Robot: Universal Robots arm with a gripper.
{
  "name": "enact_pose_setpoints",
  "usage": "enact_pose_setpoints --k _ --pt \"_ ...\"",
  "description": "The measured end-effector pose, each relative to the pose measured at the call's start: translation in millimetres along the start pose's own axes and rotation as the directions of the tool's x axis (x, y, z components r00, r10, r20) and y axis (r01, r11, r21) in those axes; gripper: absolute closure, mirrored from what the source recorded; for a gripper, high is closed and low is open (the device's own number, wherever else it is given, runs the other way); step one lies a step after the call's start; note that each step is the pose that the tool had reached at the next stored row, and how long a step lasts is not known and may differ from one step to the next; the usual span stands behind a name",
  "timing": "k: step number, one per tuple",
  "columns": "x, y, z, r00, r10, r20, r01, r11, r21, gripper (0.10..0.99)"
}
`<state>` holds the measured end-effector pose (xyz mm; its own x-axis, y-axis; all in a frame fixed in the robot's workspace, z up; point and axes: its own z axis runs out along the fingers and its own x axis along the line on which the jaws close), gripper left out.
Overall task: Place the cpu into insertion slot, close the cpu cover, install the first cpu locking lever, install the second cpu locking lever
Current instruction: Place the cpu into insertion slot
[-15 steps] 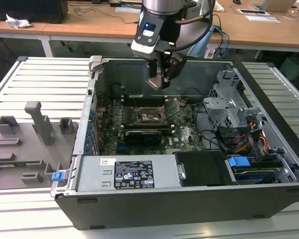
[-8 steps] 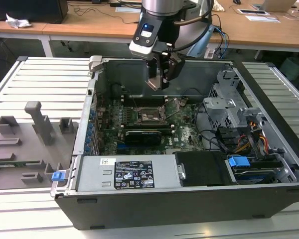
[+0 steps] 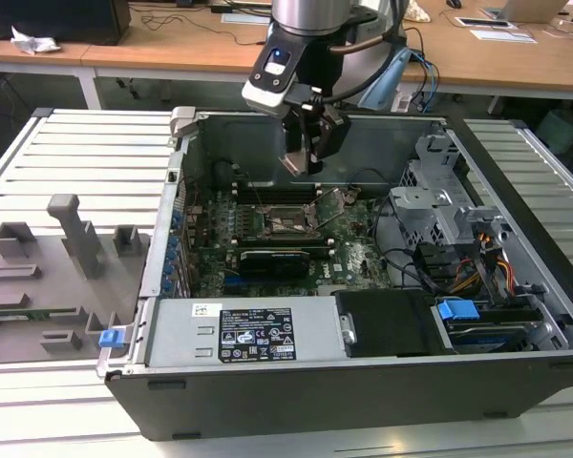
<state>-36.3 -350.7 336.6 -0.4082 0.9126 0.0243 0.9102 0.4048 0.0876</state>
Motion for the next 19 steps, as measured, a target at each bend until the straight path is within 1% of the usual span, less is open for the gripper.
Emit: enact_pose_setpoints --k 4,7,10,11,13,14,16,19 --pt "-0.1 -0.3 2.8 0.9975 0.07 0.0059 -0.07 0.9975 -0.001 0.557" --pt "-0.1 -0.4 4.4 0.9916 0.129 0.0109 -0.129 0.9916 -0.003 0.557" --pt "-0.1 -0.4 5.0 0.9872 0.159 0.0134 -0.159 0.9873 -0.004 0.557" --pt "-0.1 -0.5 5.3 0.9844 0.176 0.0148 -0.176 0.9845 -0.005 0.557" --pt "-0.2 -0.7 7.2 0.9732 0.229 0.0192 -0.229 0.9734 -0.007 0.557" --pt "-0.2 -0.8 8.3 0.9692 0.245 0.0205 -0.245 0.9694 -0.008 0.557" --pt "-0.2 -1.0 10.3 0.9651 0.261 0.0216 -0.261 0.9653 -0.007 0.557" --pt "1.4 -1.5 18.5 0.9632 0.268 0.0218 -0.268 0.9634 -0.004 0.557"
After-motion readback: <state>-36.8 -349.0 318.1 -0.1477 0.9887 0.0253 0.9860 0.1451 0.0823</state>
